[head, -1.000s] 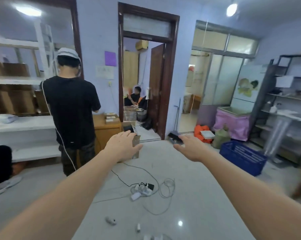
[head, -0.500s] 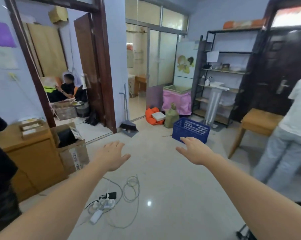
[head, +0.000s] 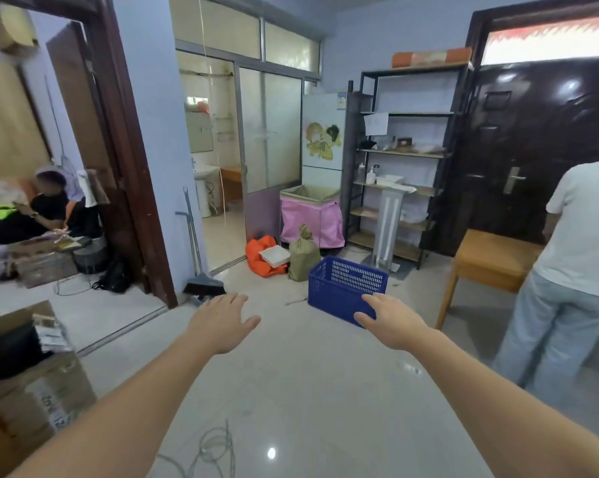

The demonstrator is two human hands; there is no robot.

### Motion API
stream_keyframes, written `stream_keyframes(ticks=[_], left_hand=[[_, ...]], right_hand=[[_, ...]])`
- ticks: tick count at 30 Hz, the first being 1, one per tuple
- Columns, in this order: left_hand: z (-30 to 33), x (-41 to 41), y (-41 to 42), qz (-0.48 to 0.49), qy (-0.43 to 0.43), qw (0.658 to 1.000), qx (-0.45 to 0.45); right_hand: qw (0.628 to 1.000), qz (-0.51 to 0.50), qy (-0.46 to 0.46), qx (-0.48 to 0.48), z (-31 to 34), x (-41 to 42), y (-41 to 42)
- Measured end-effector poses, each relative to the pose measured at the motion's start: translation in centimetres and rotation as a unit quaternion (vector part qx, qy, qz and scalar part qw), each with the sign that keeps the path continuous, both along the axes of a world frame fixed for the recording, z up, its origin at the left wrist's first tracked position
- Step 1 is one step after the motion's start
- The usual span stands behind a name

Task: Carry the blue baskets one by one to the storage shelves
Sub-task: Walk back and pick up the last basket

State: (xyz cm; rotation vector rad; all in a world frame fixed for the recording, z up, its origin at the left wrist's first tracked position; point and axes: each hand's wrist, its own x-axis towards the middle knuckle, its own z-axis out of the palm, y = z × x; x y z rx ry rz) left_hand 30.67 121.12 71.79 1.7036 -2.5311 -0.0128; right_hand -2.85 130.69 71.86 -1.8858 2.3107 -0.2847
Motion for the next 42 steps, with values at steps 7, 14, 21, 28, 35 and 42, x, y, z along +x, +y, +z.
stream_keyframes(ticks=[7,14,21,28,35,42], left_hand=[[-0.2,-5.0,-14.1,0.006,0.002,1.000,0.016],[-2.7,-9.2,-31.5,-0.005,0.003,0.999,0.038],[-3.1,-13.6,-50.3,-0.040,-0.022,0.998,0.043],[-3.7,-22.6,-65.2,-0.094,-0.019,0.993,0.068],[-5.6,-34.4,-82.6,-0.134,-0.024,0.989,0.060],[-7.4,-45.8,-97.2,-0.146,-0.027,0.985,0.089]], right_hand=[[1.000,-0.001,-0.006,0.023,-0.6,-4.7,-13.8],[0.999,0.008,0.026,0.040,-2.9,-9.5,-31.0],[0.998,-0.037,0.023,0.054,-3.2,-14.3,-47.4],[0.994,-0.093,-0.016,0.059,-4.1,-21.5,-59.5],[0.989,-0.129,-0.032,0.068,-6.4,-32.4,-73.8],[0.982,-0.162,-0.042,0.091,-8.4,-42.7,-86.8]])
